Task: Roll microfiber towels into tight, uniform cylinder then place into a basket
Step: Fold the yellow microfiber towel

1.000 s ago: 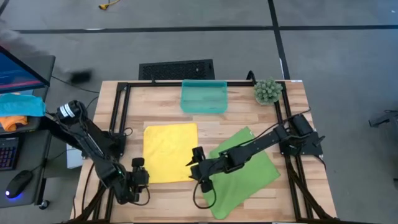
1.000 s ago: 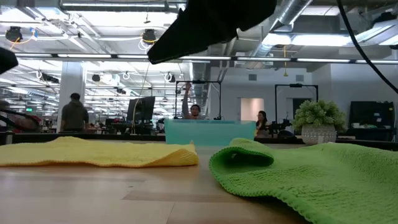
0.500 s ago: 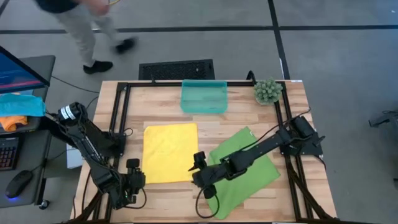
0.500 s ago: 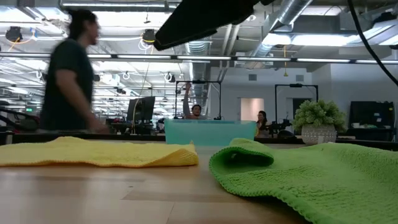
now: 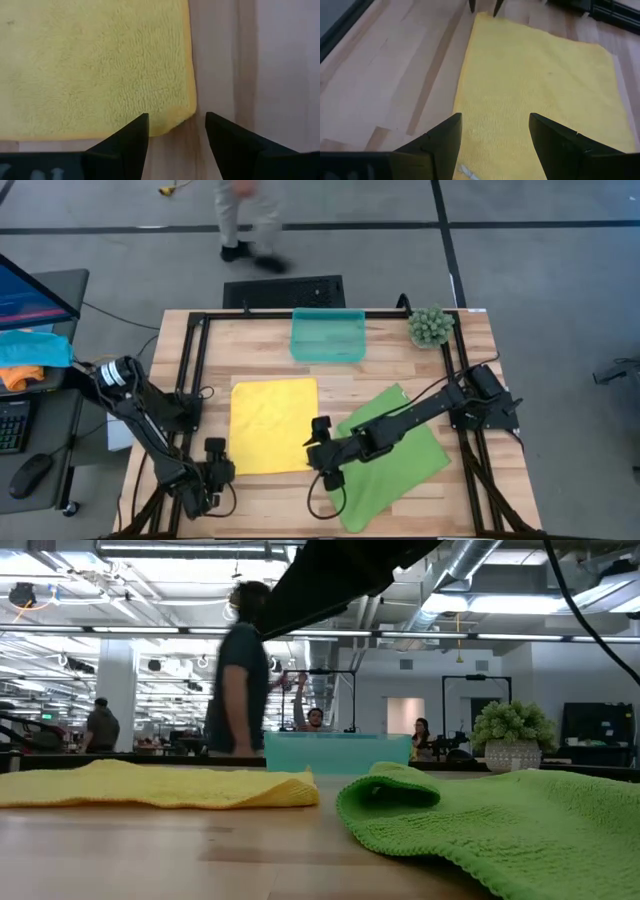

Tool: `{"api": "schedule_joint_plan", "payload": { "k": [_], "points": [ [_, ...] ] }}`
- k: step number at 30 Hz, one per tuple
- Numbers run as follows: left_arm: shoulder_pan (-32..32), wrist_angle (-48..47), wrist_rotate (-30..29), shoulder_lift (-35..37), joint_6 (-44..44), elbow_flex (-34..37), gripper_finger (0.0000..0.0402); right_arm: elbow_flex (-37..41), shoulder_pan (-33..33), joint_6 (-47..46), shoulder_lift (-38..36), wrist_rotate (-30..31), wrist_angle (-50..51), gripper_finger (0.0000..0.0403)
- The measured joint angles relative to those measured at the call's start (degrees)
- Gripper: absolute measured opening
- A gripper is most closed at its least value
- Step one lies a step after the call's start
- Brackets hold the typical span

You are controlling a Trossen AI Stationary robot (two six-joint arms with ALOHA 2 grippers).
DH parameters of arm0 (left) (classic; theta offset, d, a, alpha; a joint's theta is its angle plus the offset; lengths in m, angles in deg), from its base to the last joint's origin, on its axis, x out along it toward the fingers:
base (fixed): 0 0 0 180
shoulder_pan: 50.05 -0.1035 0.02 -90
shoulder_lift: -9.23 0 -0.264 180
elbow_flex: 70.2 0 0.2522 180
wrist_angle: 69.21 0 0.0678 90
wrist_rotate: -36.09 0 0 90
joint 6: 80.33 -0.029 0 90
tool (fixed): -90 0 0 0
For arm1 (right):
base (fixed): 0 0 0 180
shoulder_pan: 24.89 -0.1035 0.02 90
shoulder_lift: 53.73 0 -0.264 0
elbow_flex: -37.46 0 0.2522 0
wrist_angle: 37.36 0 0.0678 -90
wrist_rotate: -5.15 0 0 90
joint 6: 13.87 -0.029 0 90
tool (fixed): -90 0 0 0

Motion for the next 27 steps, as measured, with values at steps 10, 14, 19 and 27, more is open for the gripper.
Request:
{"api": "schedule_joint_plan", "payload": {
  "k": [10, 14, 19, 27],
  "points": [
    [0.04, -0.43, -1.68, -2.31, 2.66, -0.2, 0.0186, 0.18, 0.06, 0.35, 4.84, 0.06, 1.37, 0.0254],
    [0.08, -0.49, -2.92, -2.42, 4.21, -0.17, 0.016, -0.21, 0.01, -1.3, 5.2, -0.46, 0.1, 0.0254],
    [0.04, -0.49, -5.73, -2.57, 3.91, -0.06, 0.0102, 0.12, 0.08, -3.2, 4.34, -1.44, 1.3, 0.0254],
    [-0.13, -1.47, -7.5, -2.71, 5.29, 0.2, 0.0009, 0.11, 0.03, -4.53, 7.62, -2.06, 1.65, 0.0254]
  ]
}}
